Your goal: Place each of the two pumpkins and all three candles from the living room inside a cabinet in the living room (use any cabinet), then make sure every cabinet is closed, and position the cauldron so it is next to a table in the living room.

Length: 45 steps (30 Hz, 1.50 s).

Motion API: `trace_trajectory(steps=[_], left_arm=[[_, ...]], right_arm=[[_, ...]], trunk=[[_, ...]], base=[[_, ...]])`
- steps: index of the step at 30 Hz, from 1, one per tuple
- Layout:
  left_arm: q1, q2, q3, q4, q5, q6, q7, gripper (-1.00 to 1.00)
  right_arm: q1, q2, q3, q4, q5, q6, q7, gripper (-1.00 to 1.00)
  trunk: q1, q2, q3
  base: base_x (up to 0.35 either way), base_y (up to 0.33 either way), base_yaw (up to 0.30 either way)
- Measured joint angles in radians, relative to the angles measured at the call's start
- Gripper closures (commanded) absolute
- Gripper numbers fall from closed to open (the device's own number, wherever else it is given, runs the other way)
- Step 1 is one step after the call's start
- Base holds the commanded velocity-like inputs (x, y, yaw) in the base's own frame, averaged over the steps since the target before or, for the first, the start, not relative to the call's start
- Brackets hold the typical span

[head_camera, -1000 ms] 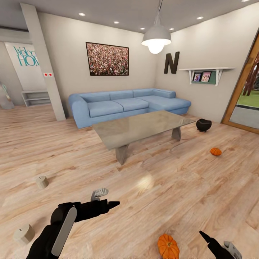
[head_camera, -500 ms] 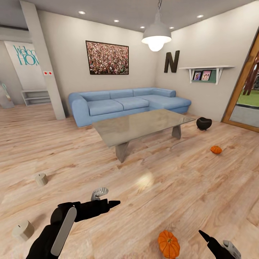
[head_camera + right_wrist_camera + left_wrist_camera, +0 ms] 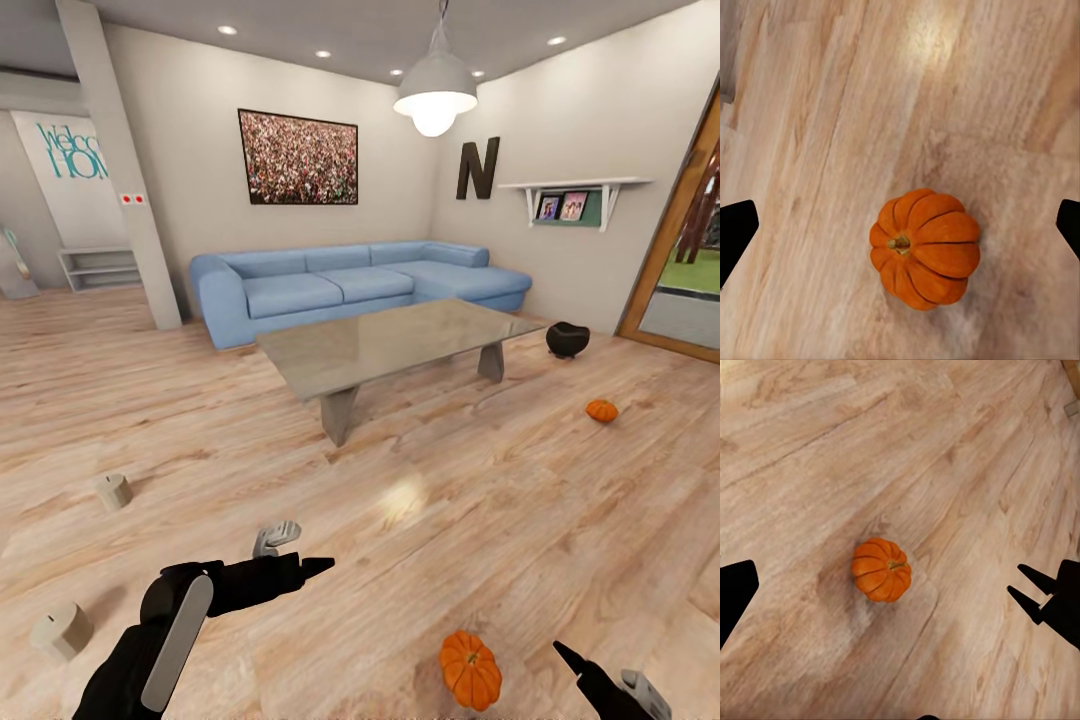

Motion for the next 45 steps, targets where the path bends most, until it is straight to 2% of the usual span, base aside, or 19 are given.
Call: trace_trajectory(steps=[5,29,31,34,37,45], left_arm=[[0.000,0.000,0.000,0.000,-0.001,0.000,0.000,-1.00],[0.000,0.002,0.002,0.000,0.000,0.001,0.000,-1.00],[0.000,0.002,0.003,0.000,-0.001,0.001,0.000,-1.00],[0.000,0.002,0.003,0.000,0.000,0.001,0.000,-1.00],[0.000,0.002,0.003,0.000,0.000,0.001,0.000,-1.00],[0.000,0.002,0.004,0.000,-0.001,0.001,0.000,-1.00]], right_arm=[[0.000,0.000,-0.001,-0.001,0.000,-0.001,0.001,-1.00],[0.000,0.000,-0.002,-0.003,-0.013,0.014,0.021,-1.00],[0.000,0.000,-0.001,-0.002,-0.010,0.022,0.042,-1.00],[0.000,0.000,-0.001,0.000,-0.006,0.073,0.131,-1.00],[0.000,0.000,-0.002,0.001,-0.006,0.111,0.190,-1.00],[0.000,0.000,-0.002,0.003,-0.006,0.132,0.218,-1.00]], trunk=[[0.019,-0.035,-0.016],[0.030,-0.041,-0.109],[0.031,-0.041,-0.116],[0.032,-0.042,-0.128],[0.034,-0.043,-0.139],[0.037,-0.045,-0.170]], base=[[0.000,0.000,0.000],[0.000,0.000,0.000],[0.000,0.000,0.000],[0.000,0.000,0.000],[0.000,0.000,0.000],[0.000,0.000,0.000]])
